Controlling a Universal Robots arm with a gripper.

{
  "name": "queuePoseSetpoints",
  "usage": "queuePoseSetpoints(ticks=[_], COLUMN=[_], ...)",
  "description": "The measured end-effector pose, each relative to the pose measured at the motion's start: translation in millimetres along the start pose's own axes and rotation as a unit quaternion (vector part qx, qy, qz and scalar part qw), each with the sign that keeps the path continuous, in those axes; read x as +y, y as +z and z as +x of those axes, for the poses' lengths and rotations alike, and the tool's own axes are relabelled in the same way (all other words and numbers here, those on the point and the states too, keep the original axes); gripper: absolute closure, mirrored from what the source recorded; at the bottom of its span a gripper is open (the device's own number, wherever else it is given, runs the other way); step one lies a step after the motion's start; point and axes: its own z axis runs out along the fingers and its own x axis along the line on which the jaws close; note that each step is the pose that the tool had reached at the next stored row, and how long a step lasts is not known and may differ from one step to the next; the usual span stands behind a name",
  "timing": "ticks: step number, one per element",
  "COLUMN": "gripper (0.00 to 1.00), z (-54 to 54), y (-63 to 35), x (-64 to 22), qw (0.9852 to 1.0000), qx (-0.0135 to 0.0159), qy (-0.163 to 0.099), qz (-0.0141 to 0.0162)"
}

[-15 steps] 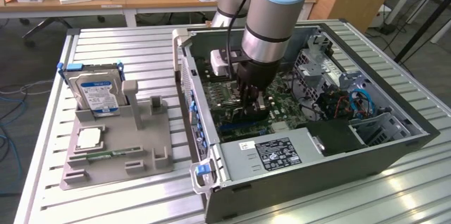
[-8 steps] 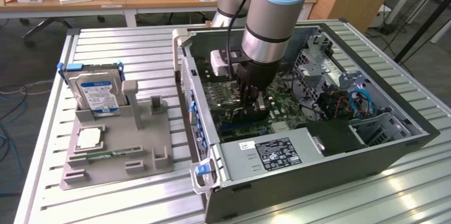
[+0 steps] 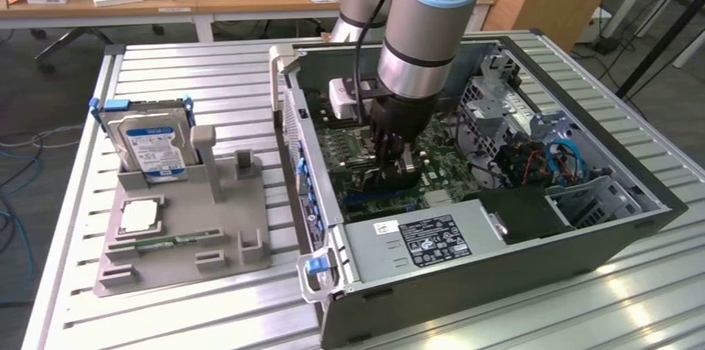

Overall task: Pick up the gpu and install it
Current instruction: 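Insert the gpu into the slot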

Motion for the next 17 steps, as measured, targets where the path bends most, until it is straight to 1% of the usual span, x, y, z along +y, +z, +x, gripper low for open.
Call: queuePoseSetpoints(ticks=[17], gripper=[0.74], z=[0.1], y=[2.2], x=[0.0], qw=[1.0000], qx=[0.0001], qy=[0.000], qz=[0.0000])
